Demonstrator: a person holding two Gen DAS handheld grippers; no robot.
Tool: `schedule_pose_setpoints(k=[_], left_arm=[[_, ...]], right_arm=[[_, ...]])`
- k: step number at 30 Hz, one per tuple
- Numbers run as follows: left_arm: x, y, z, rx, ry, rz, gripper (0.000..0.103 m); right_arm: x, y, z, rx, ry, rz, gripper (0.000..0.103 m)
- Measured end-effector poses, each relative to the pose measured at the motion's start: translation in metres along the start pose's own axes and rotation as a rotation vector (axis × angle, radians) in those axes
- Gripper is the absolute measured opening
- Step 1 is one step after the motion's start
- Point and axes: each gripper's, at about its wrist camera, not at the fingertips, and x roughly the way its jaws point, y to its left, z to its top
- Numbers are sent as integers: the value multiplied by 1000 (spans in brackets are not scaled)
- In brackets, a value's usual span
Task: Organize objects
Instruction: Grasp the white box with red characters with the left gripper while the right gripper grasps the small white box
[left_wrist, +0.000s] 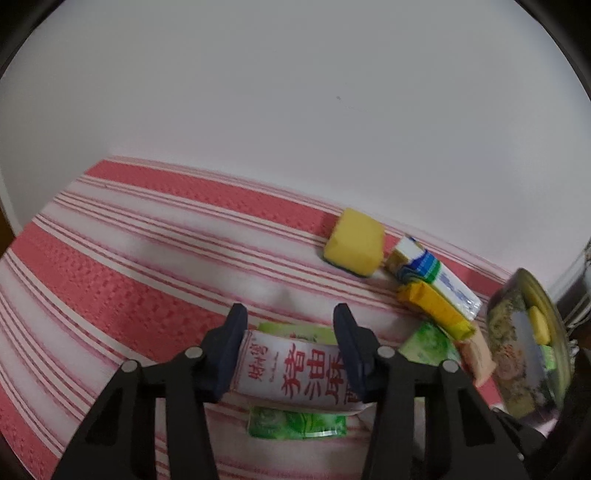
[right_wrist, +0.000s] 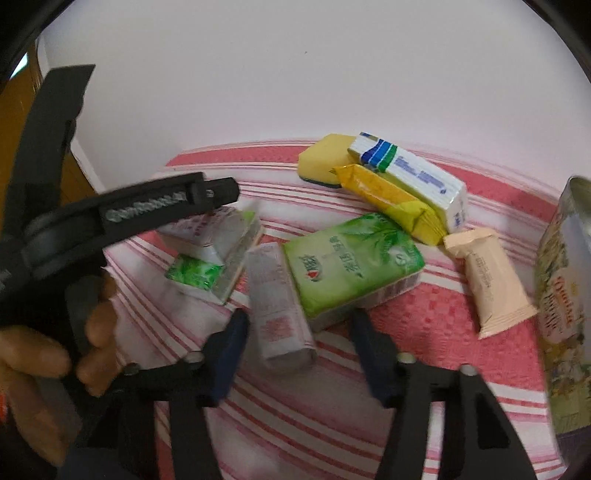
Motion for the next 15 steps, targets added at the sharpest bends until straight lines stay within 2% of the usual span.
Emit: schedule_pose_setpoints(k=[1,2,3,4,9,12,15], left_arm=[[-1,1,0,-6,10,-8,69],[-3,2,0,-11,16,-13,78],[-7,2,-1,-10,5,-20,90],[-11,2,-2,-2,-11,-27,94],[-18,-7,-5,44,-31,-7,98],[-14,-23,-11,155,-22,54,98],[-13,-38,-16,275,-45,101,98]], right_arm=[[-2,-4,0,-5,2,16,48],[-2,-4,0,-5,2,16,46],[-3,-6,0,-3,4,26,39],[-5,-8,-2,1,9,45,31],[-16,-9,-9,30,21,94,28],[-24,-14,-11,65,16,129,27],[-25,-19,-11,70,-14,120,27]])
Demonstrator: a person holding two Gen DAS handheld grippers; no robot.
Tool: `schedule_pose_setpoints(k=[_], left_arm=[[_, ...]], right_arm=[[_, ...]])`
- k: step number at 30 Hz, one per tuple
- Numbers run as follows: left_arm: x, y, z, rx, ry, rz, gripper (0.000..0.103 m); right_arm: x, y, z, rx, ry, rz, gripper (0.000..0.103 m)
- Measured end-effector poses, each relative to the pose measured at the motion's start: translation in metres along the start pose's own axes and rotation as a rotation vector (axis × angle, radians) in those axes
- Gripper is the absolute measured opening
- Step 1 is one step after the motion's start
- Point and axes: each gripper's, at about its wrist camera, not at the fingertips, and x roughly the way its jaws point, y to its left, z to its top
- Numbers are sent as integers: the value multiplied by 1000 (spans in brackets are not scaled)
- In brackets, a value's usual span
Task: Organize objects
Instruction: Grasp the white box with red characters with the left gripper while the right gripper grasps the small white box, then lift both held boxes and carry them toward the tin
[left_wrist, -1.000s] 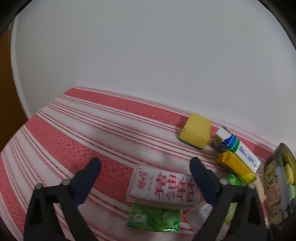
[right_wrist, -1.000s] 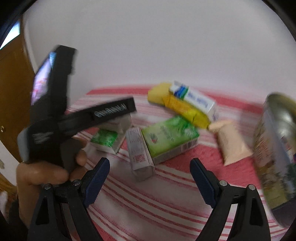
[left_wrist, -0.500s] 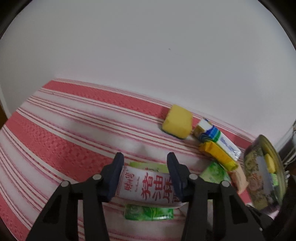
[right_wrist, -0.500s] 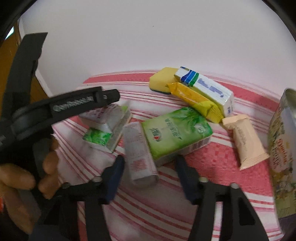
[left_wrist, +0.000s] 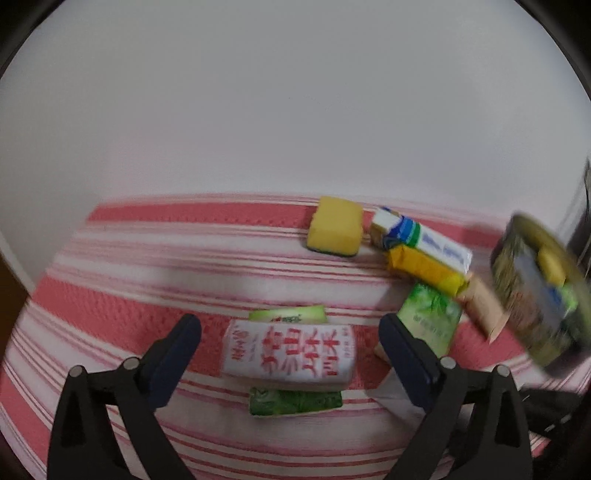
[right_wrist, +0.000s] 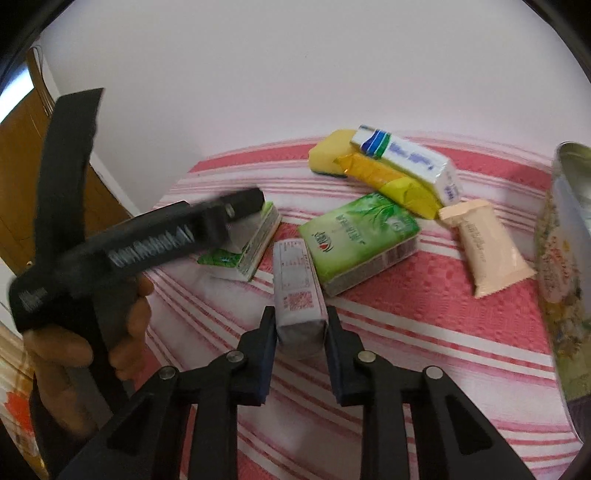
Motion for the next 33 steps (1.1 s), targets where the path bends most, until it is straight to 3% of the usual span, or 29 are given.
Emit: schedule_pose_setpoints(k=[5,7,8,16,23,27,29,33], left_arm=[[17,-5,-4,36,50,63,95],[25,1,-6,5,94,54,70],[29,5,-7,-17,113,37,68],[19,16,-4,-88,61,41,67],[-18,32,-1,-217,-122,25,67],[-21,45,3,-294,-142,9,67],[-21,45,3,-300,-139,10,67],[-24,44,4,-283,-151,27,67]], right_arm=[[-4,-1,-4,-14,-15,-17,27],[-7,-3,-6,-7,-19,-12,27],[-8,-5,-6,-3,-24,-7,27],[-31,-10,-6,20,-85,65,26],[-34,-6,-6,13,-89,79,26],[-31,-7,-10,-5,-21,102,26],[-26,-9,-14,4,33,111,26],[-19,-6,-23,-33,58,90,27]])
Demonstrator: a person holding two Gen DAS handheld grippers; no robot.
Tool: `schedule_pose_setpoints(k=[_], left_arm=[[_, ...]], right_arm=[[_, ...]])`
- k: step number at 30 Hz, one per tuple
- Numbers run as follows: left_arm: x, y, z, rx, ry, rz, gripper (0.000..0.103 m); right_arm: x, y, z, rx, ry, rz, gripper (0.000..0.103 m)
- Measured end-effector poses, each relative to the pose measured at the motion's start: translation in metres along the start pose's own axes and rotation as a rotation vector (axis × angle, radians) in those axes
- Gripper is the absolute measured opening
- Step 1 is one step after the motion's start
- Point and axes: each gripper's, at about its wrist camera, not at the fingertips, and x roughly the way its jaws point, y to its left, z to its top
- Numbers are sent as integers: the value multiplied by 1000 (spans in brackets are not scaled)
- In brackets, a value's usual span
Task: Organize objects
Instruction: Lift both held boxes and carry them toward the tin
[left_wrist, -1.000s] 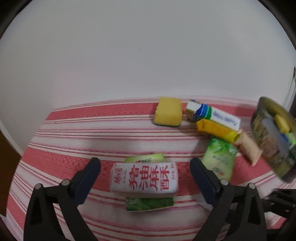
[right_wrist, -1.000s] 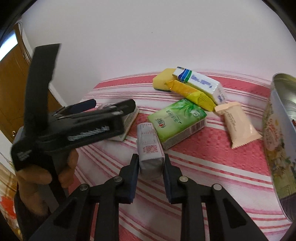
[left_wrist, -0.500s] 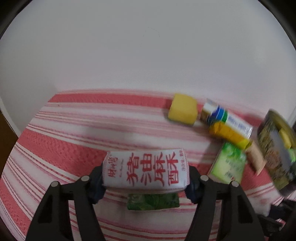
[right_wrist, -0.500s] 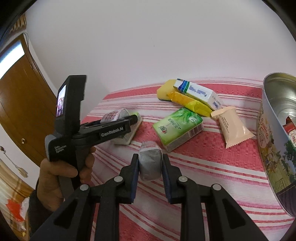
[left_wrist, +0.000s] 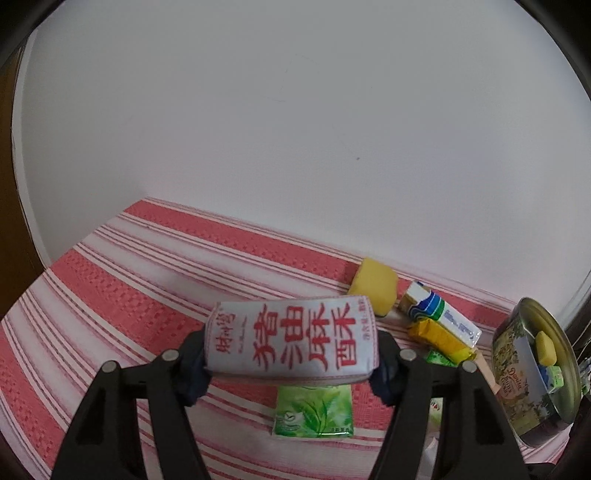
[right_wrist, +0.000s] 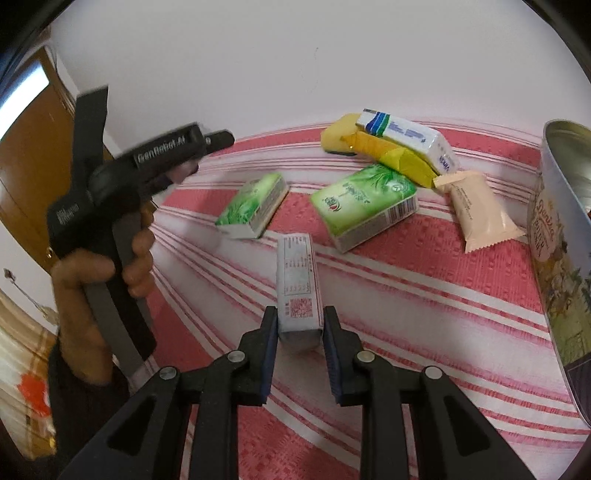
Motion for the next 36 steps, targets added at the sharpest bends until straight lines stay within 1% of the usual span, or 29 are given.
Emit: schedule_pose_setpoints(k=[3,5,7,10,14,17,20,22,23,24,25,27,29,32,36], left_arm=[[1,2,1,-5,-5,-4,67],[0,3,1,-10,-10,1,67],[-1,4,2,-13,-14,6,67],[1,3,2,-5,-10,14,67],[-1,0,2,9,-19,31,67],[-3,0,2,2,-20,35,67],[-2,1,1,-4,-16,41,67],[-2,1,0,-6,-14,44,67],[-2,1,0,-9,-14,45,67],[-1,2,0,-13,-13,44,67],[-1,3,1,-14,-12,41,67],[-1,3,0,-19,-12,41,67],[-1,4,0,-18,-13,39,67],[-2,5,0,-21,-19,35,67],[-9,2,1,-20,-59,-6,67]], right_arm=[[6,4,1,-39,1,-18,30],[11,7,3,-60,1,-41,36],[13,10,4,-80,-3,-66,43],[18,14,11,-101,-12,-98,49],[30,17,20,-106,-12,-141,50],[36,18,24,-103,-2,-137,50],[39,17,27,-92,-14,-126,50],[39,12,29,-56,-22,-80,50],[36,7,28,-35,-28,-70,47],[36,5,29,-18,-32,-72,40],[33,-2,28,13,-31,-49,38],[31,-6,28,34,-30,-36,35],[28,-12,26,71,-23,-6,26],[23,-16,23,104,-31,23,26],[-2,-17,25,127,-128,108,26]])
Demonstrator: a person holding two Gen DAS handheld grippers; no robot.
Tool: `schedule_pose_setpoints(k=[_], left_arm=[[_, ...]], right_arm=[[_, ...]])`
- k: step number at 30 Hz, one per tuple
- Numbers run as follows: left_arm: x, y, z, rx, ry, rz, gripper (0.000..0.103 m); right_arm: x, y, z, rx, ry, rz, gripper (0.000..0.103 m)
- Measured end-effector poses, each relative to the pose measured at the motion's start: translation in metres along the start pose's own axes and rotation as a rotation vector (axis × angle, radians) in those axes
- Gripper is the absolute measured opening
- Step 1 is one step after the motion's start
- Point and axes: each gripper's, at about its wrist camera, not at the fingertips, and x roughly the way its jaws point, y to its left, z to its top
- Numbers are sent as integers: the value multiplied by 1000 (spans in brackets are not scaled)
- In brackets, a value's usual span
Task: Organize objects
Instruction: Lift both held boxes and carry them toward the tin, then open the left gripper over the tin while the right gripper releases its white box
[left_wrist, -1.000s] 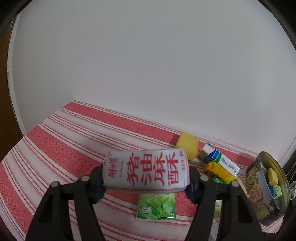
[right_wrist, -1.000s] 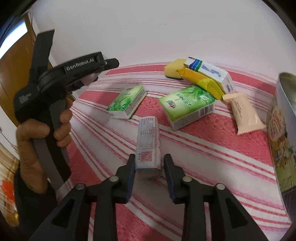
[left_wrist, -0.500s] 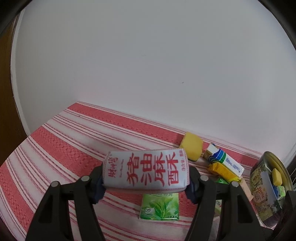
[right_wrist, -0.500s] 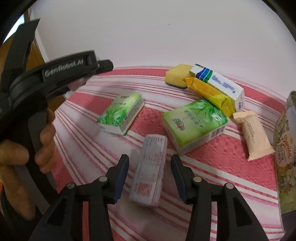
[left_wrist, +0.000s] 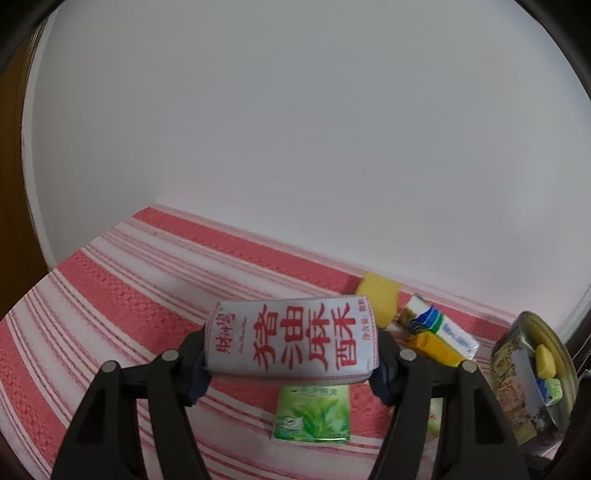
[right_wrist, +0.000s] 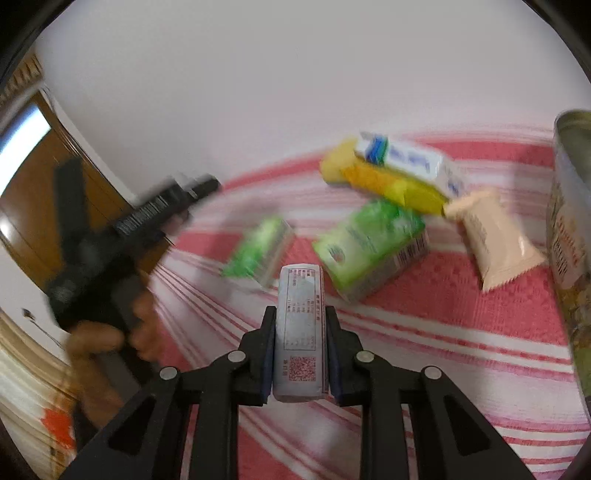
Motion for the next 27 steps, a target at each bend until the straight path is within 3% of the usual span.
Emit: schedule_pose_setpoints(k=[5,13,17,21,27], left_arm=[[-8,-8,-1,16,-51,-30,67],[-17,-24,-6,40,-104,-66,67],[-26,-44,-12,51,-132,-83,67],[-38,-81,-20,126,-147,-102,67],[-56,-143,-34,175,-152,-196,67]], right_arm=[[-42,7,7,-18,-155,35,26],[-117,-9,9,-94,-409,-163,26],[-144,-29,10,-84,-464,-209,26],[-165,-47,11,-78,-488,-246,26],[-202,-80,11,-66,-524,-283,26]])
